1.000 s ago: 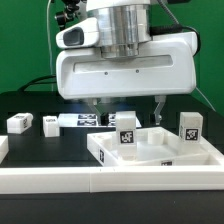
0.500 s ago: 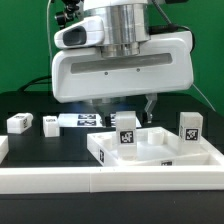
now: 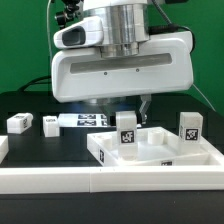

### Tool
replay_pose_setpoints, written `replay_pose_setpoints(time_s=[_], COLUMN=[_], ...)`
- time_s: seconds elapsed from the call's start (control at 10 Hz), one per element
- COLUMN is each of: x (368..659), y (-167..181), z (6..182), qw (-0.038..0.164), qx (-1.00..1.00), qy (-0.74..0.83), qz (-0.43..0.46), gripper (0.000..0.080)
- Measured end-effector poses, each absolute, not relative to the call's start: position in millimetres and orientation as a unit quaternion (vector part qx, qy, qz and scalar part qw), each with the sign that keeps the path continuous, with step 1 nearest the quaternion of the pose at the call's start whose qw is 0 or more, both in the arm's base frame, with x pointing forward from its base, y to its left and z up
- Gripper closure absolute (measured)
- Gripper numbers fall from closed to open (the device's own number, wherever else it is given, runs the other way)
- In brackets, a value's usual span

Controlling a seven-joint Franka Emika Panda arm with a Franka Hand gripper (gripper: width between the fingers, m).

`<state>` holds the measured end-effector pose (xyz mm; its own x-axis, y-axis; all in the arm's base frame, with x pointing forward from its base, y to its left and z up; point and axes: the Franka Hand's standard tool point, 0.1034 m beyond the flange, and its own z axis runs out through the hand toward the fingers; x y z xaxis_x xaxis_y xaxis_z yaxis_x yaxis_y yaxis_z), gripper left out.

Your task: Assemble square table

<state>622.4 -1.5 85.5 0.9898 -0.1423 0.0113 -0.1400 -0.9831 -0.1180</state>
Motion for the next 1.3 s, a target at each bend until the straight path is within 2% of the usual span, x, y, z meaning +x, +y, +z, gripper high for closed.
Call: replay_pose_setpoints(time_s=[1.0,1.3], x=[616.3,616.0], y=[3.9,6.6], z=[83.7,83.3], qw=[0.059,0.068], qx=[-0.834,-0.762], qy=[0.549,0.644], qz=[-0.011,0.001], gripper=[0.0509,0.0509])
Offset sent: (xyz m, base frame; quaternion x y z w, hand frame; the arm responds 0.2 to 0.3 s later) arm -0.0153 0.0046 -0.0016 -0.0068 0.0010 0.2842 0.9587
